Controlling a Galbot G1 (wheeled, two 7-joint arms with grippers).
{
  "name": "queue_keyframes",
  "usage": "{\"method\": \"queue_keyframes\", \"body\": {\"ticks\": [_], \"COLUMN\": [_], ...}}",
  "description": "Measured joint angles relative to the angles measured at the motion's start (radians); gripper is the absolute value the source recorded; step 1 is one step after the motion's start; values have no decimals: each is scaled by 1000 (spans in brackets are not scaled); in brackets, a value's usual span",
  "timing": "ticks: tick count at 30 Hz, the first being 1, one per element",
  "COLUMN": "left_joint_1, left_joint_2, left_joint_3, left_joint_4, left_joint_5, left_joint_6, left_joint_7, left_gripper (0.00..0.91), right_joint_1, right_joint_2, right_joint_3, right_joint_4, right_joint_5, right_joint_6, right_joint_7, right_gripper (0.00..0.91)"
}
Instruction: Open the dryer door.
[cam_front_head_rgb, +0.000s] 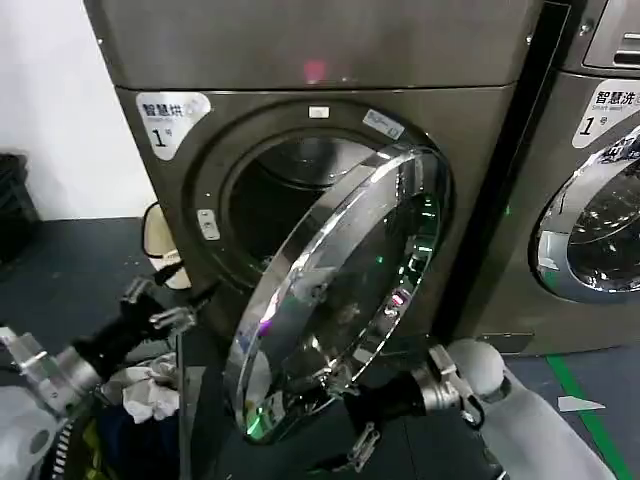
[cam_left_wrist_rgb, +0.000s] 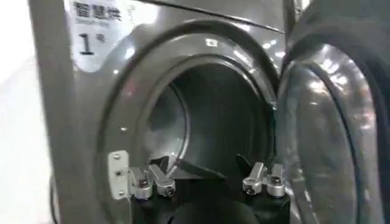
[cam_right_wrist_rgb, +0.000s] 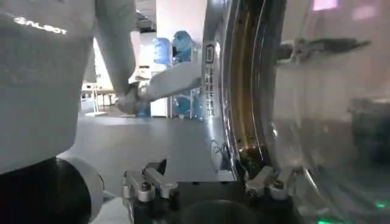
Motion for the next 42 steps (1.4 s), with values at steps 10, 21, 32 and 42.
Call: {"method": "queue_keyframes", "body": {"ticks": [10, 21, 32, 42], "left_joint_1": [-71, -181, -326, -504], "left_joint_2": [19, 22, 40, 58], "left_joint_3": [151, 325, 556, 804], "left_joint_4": [11, 17, 35, 65], "left_joint_5": [27, 35, 42, 17], "left_joint_6": [2, -2, -15, -64], "left_joint_7": [34, 44, 37, 33], "left_gripper": [907, 907, 907, 907], "right_joint_1": [-147, -390, -540, -665], "right_joint_2": [-38, 43, 157, 252], "right_joint_3": [297, 780, 1186, 1427], "right_joint_4": [-19, 38, 146, 258], "right_joint_5": [21, 16, 66, 24], "right_joint_6": [4, 5, 17, 32], "right_joint_7": [4, 114, 350, 719], "right_gripper": [907, 907, 907, 907]}}
